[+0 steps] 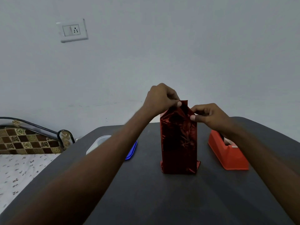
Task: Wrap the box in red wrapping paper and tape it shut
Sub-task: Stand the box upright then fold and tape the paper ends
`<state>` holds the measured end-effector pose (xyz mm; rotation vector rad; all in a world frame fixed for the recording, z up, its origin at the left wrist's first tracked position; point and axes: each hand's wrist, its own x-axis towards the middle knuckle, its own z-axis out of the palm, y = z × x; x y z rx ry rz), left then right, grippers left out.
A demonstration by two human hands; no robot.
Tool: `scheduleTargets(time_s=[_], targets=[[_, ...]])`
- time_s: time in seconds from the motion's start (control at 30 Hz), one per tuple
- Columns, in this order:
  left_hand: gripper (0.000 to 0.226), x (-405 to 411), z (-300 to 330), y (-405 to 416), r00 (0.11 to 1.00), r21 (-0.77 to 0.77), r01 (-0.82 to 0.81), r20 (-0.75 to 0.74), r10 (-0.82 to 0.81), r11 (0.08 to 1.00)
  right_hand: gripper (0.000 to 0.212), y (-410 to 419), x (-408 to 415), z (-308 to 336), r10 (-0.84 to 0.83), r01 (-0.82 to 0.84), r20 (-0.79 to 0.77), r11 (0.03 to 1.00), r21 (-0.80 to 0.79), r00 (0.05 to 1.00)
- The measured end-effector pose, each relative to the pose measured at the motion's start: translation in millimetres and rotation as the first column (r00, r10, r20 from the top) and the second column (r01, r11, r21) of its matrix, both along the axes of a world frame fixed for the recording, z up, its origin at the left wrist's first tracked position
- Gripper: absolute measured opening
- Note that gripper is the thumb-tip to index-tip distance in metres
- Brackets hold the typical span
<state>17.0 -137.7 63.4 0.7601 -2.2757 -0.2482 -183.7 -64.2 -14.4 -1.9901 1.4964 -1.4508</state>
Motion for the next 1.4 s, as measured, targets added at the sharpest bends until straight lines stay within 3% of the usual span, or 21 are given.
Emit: scheduleTargets(time_s=[0.2,0.4,0.57,0.67,0.77,1.07,1.4], targets=[[0.010,-2,8,-16,0.997,0.072,0.074,0.010,-0.075,0.995,0.008,-1,-5,9,0.067,-0.066,-0.009,0.995,0.070,0.998],[0.013,-5,4,-19,0.995,0.107,0.097,-0.040,-0.094,0.990,0.010,-9,12,-2,-0.016,0.034,0.276,0.998,-0.061,0.961],[0.011,-4,6,-17,0.993,0.046,0.107,-0.055,-0.104,0.993,0.010,-14,24,-2,-0.031,0.044,0.361,0.999,-0.026,0.932],[0.015,-1,12,-13,0.986,-0.014,0.165,-0.031,-0.165,0.986,0.009,-15,27,-2,-0.050,0.057,0.374,0.998,-0.008,0.926],[0.013,-2,14,-5,0.969,-0.039,0.234,0.089,-0.230,0.972,0.008,-13,27,-2,-0.053,0.057,0.403,0.998,0.001,0.914],[0.013,-13,23,-6,0.961,-0.122,0.139,0.256,-0.104,0.983,0.007,-9,28,-2,-0.070,0.079,0.379,0.997,-0.009,0.923],[0.011,-12,35,-8,0.955,-0.072,0.128,0.279,-0.103,0.989,0.010,-8,25,-3,-0.054,0.063,0.383,0.998,-0.010,0.922]])
